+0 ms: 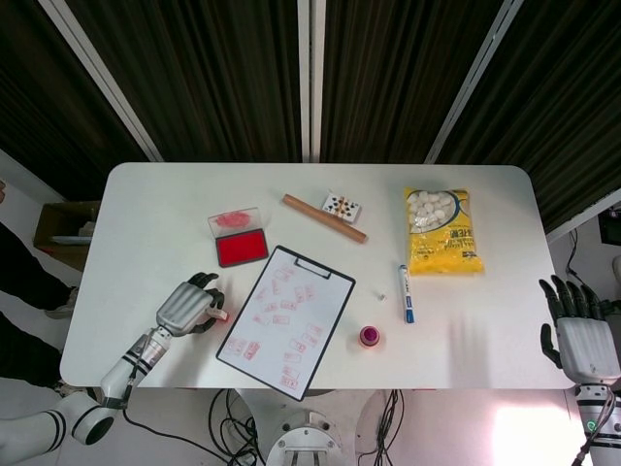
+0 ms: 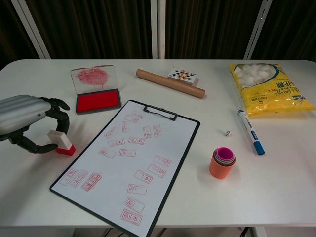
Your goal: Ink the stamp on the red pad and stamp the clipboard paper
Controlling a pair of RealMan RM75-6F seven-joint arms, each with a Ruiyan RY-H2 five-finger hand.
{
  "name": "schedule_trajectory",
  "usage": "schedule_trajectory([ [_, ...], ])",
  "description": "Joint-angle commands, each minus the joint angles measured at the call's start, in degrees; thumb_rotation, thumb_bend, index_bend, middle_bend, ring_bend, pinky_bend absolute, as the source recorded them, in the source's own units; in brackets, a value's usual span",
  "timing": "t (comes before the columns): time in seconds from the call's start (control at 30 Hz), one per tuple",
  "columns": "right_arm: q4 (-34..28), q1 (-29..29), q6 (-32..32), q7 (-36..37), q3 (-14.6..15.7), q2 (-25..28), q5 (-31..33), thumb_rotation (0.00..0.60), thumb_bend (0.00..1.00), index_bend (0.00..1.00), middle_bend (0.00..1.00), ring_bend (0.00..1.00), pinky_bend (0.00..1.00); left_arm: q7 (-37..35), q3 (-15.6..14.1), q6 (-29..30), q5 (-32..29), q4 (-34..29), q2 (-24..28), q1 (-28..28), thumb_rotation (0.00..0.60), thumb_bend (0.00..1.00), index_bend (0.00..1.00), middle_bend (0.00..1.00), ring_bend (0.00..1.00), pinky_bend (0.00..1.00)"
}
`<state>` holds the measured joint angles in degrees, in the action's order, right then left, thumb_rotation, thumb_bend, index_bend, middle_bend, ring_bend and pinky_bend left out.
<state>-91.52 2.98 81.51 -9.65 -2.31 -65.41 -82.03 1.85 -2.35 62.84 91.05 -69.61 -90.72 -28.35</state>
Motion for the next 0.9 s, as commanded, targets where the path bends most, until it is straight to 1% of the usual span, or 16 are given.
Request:
schedule_trajectory([
  [0.03, 0.1, 0.1, -0.2, 0.0, -0.1, -0.1, 0.3, 0.600, 0.56, 0.00, 0.00, 0.00, 0.00, -0.4, 0.0, 0.3, 0.0, 0.2, -0.1, 0.0, 0.600, 0.32, 0.53, 0.52, 0.17, 0.19],
  [0.43, 0.3, 0.2, -0.6, -0.3, -0.1, -0.3, 0.6, 0.600, 0.56, 0.00, 0.00, 0.00, 0.00, -2.4, 0.2, 0.0, -0.8, 0.4, -0.2, -0.3, 0.600, 0.35, 0.58, 0.56, 0.20, 0.19],
  [0.7, 0.4, 0.2, -0.4, -0.2, -0.1, -0.3, 0.5, 0.600, 0.56, 0.00, 0.00, 0.00, 0.00, -6.0, 2.0, -0.4, -2.9, -1.4, 1.2, -0.8, 0.600, 0.38, 0.62, 0.61, 0.22, 0.19],
  [0.9, 0.4, 0.1, -0.2, 0.1, -0.1, -0.3, 0.5, 0.600, 0.55, 0.00, 0.00, 0.00, 0.00, -9.9, 3.6, -2.1, -4.8, -2.6, 2.1, -2.0, 0.600, 0.40, 0.64, 0.63, 0.24, 0.19],
])
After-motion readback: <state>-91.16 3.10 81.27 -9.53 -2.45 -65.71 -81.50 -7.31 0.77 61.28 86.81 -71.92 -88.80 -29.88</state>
